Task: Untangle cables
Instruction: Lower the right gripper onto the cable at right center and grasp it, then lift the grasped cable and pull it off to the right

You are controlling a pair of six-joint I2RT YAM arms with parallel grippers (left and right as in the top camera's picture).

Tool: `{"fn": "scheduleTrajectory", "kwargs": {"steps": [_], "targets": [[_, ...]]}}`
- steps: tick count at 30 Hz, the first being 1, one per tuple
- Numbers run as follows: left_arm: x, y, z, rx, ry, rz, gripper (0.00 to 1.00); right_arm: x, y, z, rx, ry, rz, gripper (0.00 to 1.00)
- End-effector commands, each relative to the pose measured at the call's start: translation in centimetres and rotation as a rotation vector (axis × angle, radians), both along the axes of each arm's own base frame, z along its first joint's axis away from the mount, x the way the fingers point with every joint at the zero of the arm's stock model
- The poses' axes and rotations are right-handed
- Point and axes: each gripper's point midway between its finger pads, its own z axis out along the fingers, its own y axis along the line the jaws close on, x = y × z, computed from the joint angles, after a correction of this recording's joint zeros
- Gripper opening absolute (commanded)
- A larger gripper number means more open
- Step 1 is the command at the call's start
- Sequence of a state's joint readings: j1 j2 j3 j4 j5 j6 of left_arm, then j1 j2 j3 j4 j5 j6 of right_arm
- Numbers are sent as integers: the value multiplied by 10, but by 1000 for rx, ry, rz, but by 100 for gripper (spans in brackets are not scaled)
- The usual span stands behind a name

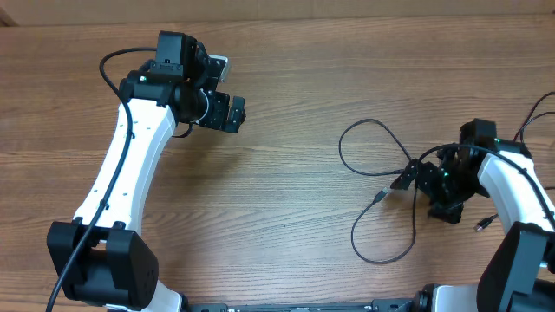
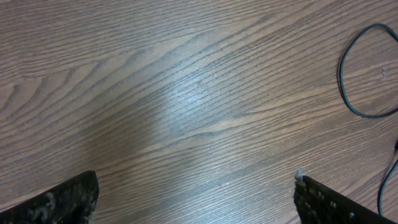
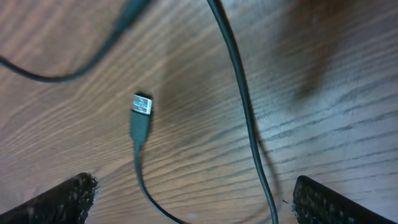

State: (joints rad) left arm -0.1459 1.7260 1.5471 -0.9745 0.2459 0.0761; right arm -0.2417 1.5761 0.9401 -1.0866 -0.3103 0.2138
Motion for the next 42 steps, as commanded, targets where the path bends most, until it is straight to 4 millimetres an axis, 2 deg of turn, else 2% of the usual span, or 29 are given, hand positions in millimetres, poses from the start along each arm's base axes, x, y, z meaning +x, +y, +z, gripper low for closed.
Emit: {"fn": "scheduleTrajectory", "kwargs": {"steps": [1, 10, 13, 18, 20, 21, 22, 23, 24, 25, 28, 31, 33, 35, 36, 40, 41, 42], "targets": [[-1, 2, 8, -7, -16, 20, 100, -11, 4, -11, 9, 25, -19, 100], [-1, 2, 8, -7, -16, 20, 100, -34, 12, -36, 27, 56, -7, 94], [-1, 2, 8, -7, -16, 20, 100, -33, 29, -37, 129, 9, 27, 89], [-1, 2, 8, -7, -16, 20, 99, -29, 45, -38, 189, -29, 49, 82], [-1, 2, 8, -7, -16, 20, 100, -25, 51, -37, 215, -53, 57, 69], [-1, 2, 8, -7, -16, 20, 100, -19, 57, -33, 248, -84, 63, 55], [-1, 2, 8, -7, -16, 20, 100, -9, 64, -29, 293, -138, 71, 25], [-1, 2, 8, -7, -16, 20, 100, -1, 69, -25, 323, -177, 77, 11], [-1, 2, 8, -7, -16, 20, 100, 4, 72, -22, 345, -205, 80, 4], [-1, 2, 8, -7, -16, 20, 99, 18, 79, -12, 409, -285, 91, 4], [-1, 2, 8, -7, -16, 20, 100, 37, 87, 8, 489, -380, 106, 4], [-1, 2, 8, -7, -16, 20, 100, 68, 79, 38, 453, -433, 104, 4], [-1, 2, 8, -7, -16, 20, 100, 105, 57, 87, 311, -487, 112, 4], [-1, 2, 8, -7, -16, 20, 100, 123, 44, 121, 224, -533, 115, 4], [-1, 2, 8, -7, -16, 20, 100, 133, 36, 144, 173, -571, 115, 4], [-1, 2, 8, -7, -16, 20, 100, 162, 18, 225, 41, -751, 118, 4], [-1, 2, 8, -7, -16, 20, 100, 165, 15, 236, 20, -776, 112, 4], [-1, 2, 8, -7, -16, 20, 100, 171, 10, 258, -16, -829, 106, 4]]}}
